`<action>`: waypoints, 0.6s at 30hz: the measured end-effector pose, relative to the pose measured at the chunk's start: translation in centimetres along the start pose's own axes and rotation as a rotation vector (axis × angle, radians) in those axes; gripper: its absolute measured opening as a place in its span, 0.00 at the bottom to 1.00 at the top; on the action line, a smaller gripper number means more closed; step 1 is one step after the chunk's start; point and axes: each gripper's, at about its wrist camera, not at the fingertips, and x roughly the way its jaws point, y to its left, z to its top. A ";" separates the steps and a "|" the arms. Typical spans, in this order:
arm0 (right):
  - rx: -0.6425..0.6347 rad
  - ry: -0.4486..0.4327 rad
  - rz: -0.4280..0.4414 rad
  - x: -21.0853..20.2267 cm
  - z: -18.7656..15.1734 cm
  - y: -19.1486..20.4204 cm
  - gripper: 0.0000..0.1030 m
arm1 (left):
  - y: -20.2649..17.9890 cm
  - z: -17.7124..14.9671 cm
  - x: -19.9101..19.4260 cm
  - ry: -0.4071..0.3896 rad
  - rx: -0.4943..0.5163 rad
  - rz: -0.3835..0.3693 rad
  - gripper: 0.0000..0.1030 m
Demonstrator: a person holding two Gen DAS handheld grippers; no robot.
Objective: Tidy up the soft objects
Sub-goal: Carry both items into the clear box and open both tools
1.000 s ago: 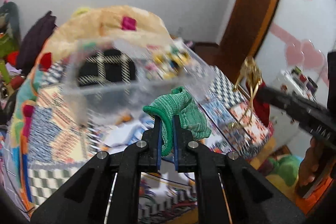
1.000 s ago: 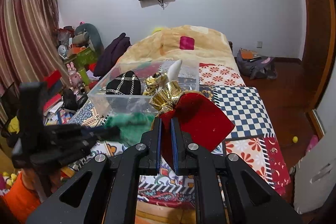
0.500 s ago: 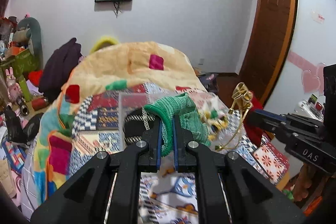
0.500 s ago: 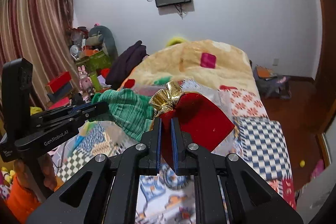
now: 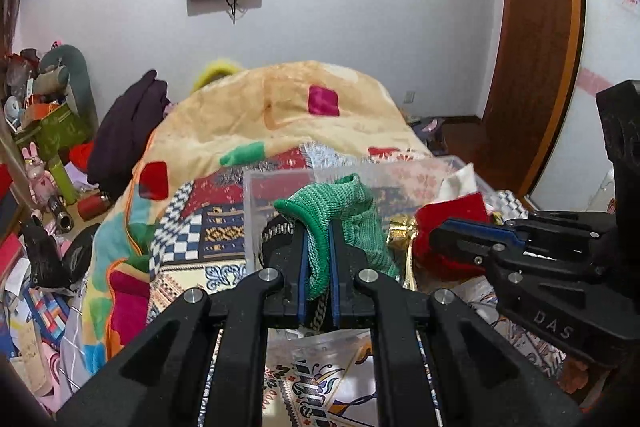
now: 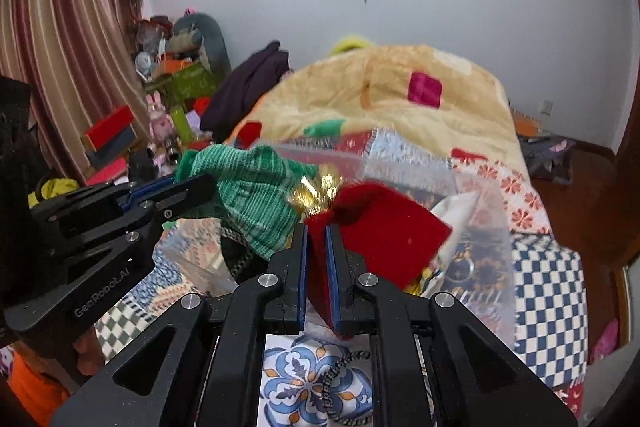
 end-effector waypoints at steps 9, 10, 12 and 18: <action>-0.022 0.066 0.036 -0.5 -0.7 0.3 0.17 | -0.2 -0.8 0.7 0.055 0.015 -0.015 0.29; -0.023 0.054 0.032 -1.2 -0.9 0.3 0.25 | -0.2 -0.7 0.5 0.052 0.012 -0.021 0.33; -0.025 0.026 0.026 -2.4 -1.1 0.2 0.38 | -0.2 -0.6 -0.4 0.033 0.009 -0.033 0.45; -0.022 -0.044 -0.003 -6.4 -3.0 -0.2 0.66 | -0.7 -0.7 -3.1 -0.020 0.016 -0.037 0.65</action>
